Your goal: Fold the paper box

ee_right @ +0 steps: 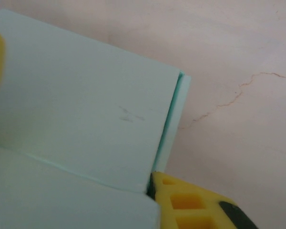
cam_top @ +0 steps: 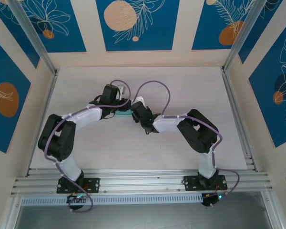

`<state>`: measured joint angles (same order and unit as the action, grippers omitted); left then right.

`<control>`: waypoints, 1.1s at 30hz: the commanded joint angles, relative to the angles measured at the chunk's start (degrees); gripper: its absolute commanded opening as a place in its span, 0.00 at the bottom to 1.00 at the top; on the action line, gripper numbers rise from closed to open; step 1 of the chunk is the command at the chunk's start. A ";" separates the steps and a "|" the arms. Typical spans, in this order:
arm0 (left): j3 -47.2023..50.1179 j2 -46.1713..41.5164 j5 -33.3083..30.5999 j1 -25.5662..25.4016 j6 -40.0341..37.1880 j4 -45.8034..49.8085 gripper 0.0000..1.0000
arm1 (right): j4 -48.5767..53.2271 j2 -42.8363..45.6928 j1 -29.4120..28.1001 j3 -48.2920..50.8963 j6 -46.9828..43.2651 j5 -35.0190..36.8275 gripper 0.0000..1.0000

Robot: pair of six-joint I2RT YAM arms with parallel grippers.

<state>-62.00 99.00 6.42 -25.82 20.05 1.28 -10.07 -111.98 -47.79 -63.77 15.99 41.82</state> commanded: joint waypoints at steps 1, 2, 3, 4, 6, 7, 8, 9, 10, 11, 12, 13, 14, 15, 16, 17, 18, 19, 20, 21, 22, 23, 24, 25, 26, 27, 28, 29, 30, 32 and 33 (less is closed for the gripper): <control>-2.71 2.18 1.19 0.16 1.12 -0.01 0.40 | 4.90 -0.62 -1.37 -0.77 -1.30 -0.25 0.29; -2.99 2.74 1.06 0.16 1.19 0.10 0.40 | 5.50 -0.22 -1.70 -0.65 -1.56 -0.38 0.34; -3.38 3.30 1.06 0.16 1.30 0.08 0.40 | 6.46 0.36 -2.01 -0.50 -1.75 -0.50 0.39; -3.68 3.86 1.12 0.14 1.48 0.19 0.40 | 7.38 1.15 -2.43 -0.33 -2.04 -0.61 0.43; -3.84 4.83 1.08 0.13 1.81 0.12 0.40 | 8.69 2.75 -3.02 0.11 -2.44 -0.43 0.50; -3.88 5.29 1.02 0.13 2.00 -0.09 0.39 | 9.17 3.59 -3.28 0.38 -2.62 -0.43 0.53; -3.83 5.70 0.86 0.21 2.21 -0.22 0.39 | 9.64 4.30 -3.52 0.61 -2.72 -0.43 0.55; -3.85 6.22 0.60 0.17 2.33 -0.39 0.38 | 10.22 5.18 -3.68 0.75 -2.72 -0.43 0.57; -3.86 6.73 0.28 0.12 2.50 -0.40 0.36 | 10.72 5.98 -3.87 1.01 -2.87 -0.43 0.59; -3.85 7.10 0.10 0.16 2.61 -0.54 0.36 | 11.08 6.56 -4.04 1.22 -2.94 -0.42 0.60; -3.84 7.49 -0.08 0.16 2.76 -0.66 0.35 | 11.47 7.42 -4.27 1.48 -3.05 -0.32 0.61; -3.89 7.89 -0.09 0.16 2.90 -0.83 0.35 | 11.81 8.07 -4.52 1.75 -3.06 -0.34 0.62; -3.82 8.13 -0.17 0.14 3.04 -1.07 0.34 | 12.06 8.69 -4.86 2.01 -3.10 -0.31 0.62; -3.81 8.50 -0.21 0.16 3.20 -1.27 0.33 | 12.41 9.19 -5.15 2.15 -3.07 -0.25 0.63; -3.75 8.79 -0.26 0.16 3.39 -1.52 0.33 | 12.81 9.79 -5.63 2.37 -3.11 -0.10 0.63; -3.72 9.01 -0.22 0.09 3.46 -1.90 0.33 | 12.88 10.37 -6.06 2.52 -3.37 -0.01 0.63; -3.46 9.27 -0.10 0.11 3.74 -2.44 0.33 | 13.04 10.97 -6.66 2.68 -3.57 0.18 0.63; -3.26 9.53 -0.01 0.13 3.87 -3.03 0.32 | 13.33 11.58 -7.23 2.77 -3.60 0.44 0.63; -2.84 9.71 0.03 0.08 4.12 -3.65 0.32 | 13.48 12.25 -7.55 2.85 -3.64 0.54 0.63; -2.25 9.87 0.07 0.07 4.36 -4.59 0.32 | 13.58 13.14 -7.83 2.94 -3.48 0.31 0.64; -1.13 10.03 0.13 0.15 4.63 -6.09 0.32 | 13.78 14.07 -7.84 3.03 -3.00 -0.17 0.64; -0.14 10.12 0.04 0.12 4.84 -7.43 0.31 | 13.88 14.90 -7.71 3.11 -2.49 -0.63 0.64; 0.90 10.24 -0.07 0.14 5.12 -8.71 0.30 | 14.18 15.83 -7.46 3.12 -1.69 -1.17 0.64; 2.14 10.32 -0.13 0.15 5.44 -10.14 0.30 | 14.62 16.62 -6.95 3.05 -0.73 -1.85 0.63; 3.27 10.38 -0.16 0.12 5.72 -11.47 0.30 | 15.11 17.31 -6.39 2.96 0.25 -2.52 0.63; 4.48 10.42 -0.31 0.14 6.03 -12.99 0.30 | 15.80 17.88 -5.61 2.80 1.37 -3.50 0.63; 5.64 10.42 -0.43 0.17 6.33 -14.38 0.30 | 16.66 18.28 -4.67 2.37 2.58 -4.87 0.63; 6.48 10.51 -0.59 0.17 6.48 -15.48 0.30 | 17.54 18.47 -3.76 1.97 3.56 -6.10 0.62; 7.27 10.58 -0.61 0.20 6.83 -16.31 0.31 | 18.38 18.41 -2.75 1.37 4.74 -7.28 0.61; 8.00 10.93 -0.57 0.16 7.18 -17.41 0.32 | 20.15 17.87 -0.81 0.22 7.08 -10.10 0.59; 8.13 11.01 -0.38 0.16 7.36 -17.76 0.32 | 20.87 17.40 0.40 -0.39 8.42 -11.94 0.58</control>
<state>-56.80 107.11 6.31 -25.82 25.43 -18.44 7.03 -94.61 -49.78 -62.06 19.25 35.42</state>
